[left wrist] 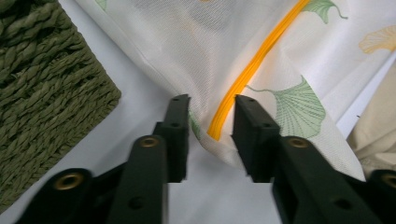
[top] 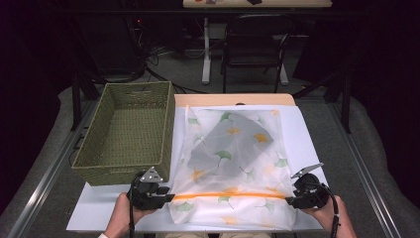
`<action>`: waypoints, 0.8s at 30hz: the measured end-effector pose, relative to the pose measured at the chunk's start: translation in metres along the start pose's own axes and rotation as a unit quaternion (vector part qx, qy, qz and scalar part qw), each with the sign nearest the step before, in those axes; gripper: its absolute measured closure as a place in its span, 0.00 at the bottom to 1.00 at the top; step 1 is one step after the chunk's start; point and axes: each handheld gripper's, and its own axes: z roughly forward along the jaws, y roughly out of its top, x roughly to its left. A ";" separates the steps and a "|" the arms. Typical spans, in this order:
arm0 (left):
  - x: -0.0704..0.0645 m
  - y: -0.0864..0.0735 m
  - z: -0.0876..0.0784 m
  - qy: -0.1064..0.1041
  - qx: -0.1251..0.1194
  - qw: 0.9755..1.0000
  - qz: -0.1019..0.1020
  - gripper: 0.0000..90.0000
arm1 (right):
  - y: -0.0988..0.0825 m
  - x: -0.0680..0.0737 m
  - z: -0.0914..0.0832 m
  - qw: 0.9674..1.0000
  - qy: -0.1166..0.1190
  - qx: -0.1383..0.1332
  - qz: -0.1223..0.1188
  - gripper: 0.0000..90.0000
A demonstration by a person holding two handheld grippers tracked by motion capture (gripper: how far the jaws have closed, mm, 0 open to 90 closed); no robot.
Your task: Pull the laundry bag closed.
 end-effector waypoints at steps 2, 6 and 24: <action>0.001 -0.002 -0.002 0.000 0.004 1.000 0.001 0.50 | -0.001 -0.006 -0.004 1.000 -0.012 -0.024 0.016 0.51; 0.003 -0.006 -0.006 -0.002 0.001 1.000 -0.005 0.40 | -0.002 -0.011 -0.005 0.999 -0.019 -0.035 0.025 0.43; 0.022 -0.038 -0.029 0.048 -0.006 0.998 -0.046 0.18 | -0.004 -0.022 0.009 0.998 -0.052 -0.039 0.023 0.16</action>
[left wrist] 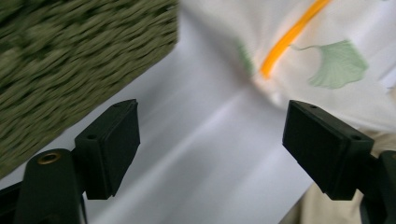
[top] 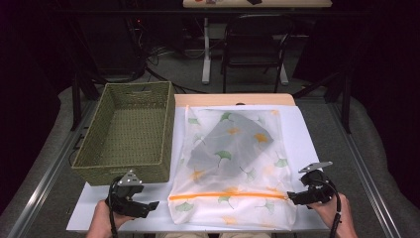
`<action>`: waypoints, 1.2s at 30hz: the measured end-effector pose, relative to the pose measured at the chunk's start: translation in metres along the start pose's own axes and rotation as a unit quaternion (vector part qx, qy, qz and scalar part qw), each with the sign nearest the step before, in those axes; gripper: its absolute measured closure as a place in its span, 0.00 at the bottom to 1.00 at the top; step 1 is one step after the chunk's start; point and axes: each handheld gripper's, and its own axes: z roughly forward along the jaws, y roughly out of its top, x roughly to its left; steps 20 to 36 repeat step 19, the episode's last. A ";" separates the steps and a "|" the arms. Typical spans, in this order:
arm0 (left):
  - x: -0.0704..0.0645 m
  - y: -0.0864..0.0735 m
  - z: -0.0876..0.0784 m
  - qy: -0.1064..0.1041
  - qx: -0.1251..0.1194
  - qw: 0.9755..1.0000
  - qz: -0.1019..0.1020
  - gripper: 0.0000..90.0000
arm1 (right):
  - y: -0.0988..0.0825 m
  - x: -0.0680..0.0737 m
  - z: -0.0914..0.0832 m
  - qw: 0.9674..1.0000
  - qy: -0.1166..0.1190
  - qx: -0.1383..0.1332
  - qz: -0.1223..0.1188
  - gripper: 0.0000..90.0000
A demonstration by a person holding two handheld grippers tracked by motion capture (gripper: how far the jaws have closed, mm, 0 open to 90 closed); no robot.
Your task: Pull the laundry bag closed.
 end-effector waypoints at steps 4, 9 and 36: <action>0.020 -0.018 -0.008 0.033 0.004 0.998 -0.054 0.15 | -0.003 -0.007 0.006 1.000 -0.010 -0.004 0.003 0.11; 0.030 -0.022 -0.002 0.046 0.014 0.996 -0.069 0.12 | -0.006 -0.014 0.014 1.000 -0.018 -0.014 0.011 0.06; 0.035 -0.024 0.011 0.048 0.035 0.996 -0.072 0.08 | -0.010 -0.018 0.027 0.999 -0.026 -0.013 0.014 0.02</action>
